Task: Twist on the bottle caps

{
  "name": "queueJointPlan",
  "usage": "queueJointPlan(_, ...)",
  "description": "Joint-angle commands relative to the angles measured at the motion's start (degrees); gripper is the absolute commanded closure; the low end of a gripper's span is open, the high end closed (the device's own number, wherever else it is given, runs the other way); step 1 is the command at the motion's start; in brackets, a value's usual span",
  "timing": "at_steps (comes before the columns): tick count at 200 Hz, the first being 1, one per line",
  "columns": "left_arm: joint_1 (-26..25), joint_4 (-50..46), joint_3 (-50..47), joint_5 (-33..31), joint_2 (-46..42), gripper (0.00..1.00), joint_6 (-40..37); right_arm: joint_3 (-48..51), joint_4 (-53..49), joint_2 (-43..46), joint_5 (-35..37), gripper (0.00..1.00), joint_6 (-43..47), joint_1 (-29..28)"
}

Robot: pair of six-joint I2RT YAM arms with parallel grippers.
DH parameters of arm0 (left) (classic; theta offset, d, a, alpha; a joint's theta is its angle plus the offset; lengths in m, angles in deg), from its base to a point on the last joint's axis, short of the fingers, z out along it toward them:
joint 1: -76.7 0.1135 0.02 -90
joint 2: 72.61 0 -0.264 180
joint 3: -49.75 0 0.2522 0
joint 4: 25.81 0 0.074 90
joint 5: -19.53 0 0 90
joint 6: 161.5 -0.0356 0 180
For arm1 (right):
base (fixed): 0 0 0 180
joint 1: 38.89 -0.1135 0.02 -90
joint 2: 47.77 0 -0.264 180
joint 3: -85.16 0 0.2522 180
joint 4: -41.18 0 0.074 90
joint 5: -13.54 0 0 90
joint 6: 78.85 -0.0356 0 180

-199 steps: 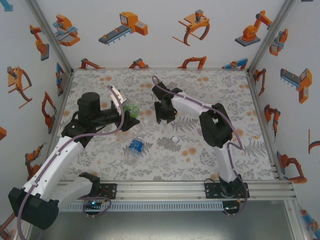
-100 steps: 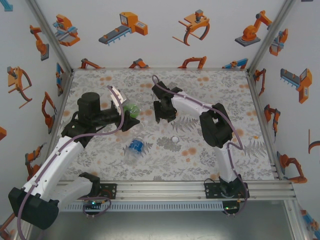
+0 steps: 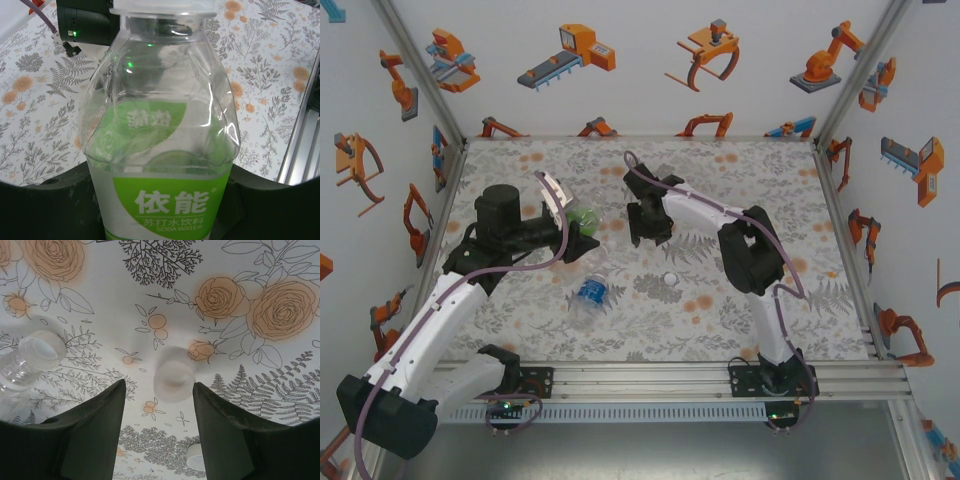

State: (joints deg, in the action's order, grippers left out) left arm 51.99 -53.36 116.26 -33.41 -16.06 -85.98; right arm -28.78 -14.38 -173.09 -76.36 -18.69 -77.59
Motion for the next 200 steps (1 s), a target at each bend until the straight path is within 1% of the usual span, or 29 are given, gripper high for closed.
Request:
queueJointPlan(1,-0.14,0.14,0.86,0.62,-0.15,1.00,-1.08,-1.42,-2.34,-1.05,1.31,0.46,1.08,0.20)
queueJointPlan(42,-0.15,-0.02,0.82,0.58,-0.13,1.00,-1.12,-1.11,-2.41,-1.55,1.31,0.46,1.08,0.21)
queueJointPlan(71,-0.13,-0.01,0.83,0.58,-0.11,1.00,-1.08,-0.90,-2.47,-1.95,0.85,0.48,0.96,0.21)
queueJointPlan(117,-0.03,-0.02,0.87,0.65,-0.03,1.00,-1.05,-1.98,-2.51,0.30,0.61,0.48,0.76,0.27)
queueJointPlan(147,-0.02,0.03,0.90,0.65,-0.09,1.00,-1.12,-2.04,-1.73,1.61,-0.62,0.50,0.43,0.12)
queueJointPlan(200,-0.01,-0.05,0.95,0.59,-0.08,1.00,-1.08,-2.04,-1.52,1.23,-1.24,0.54,0.07,0.15)
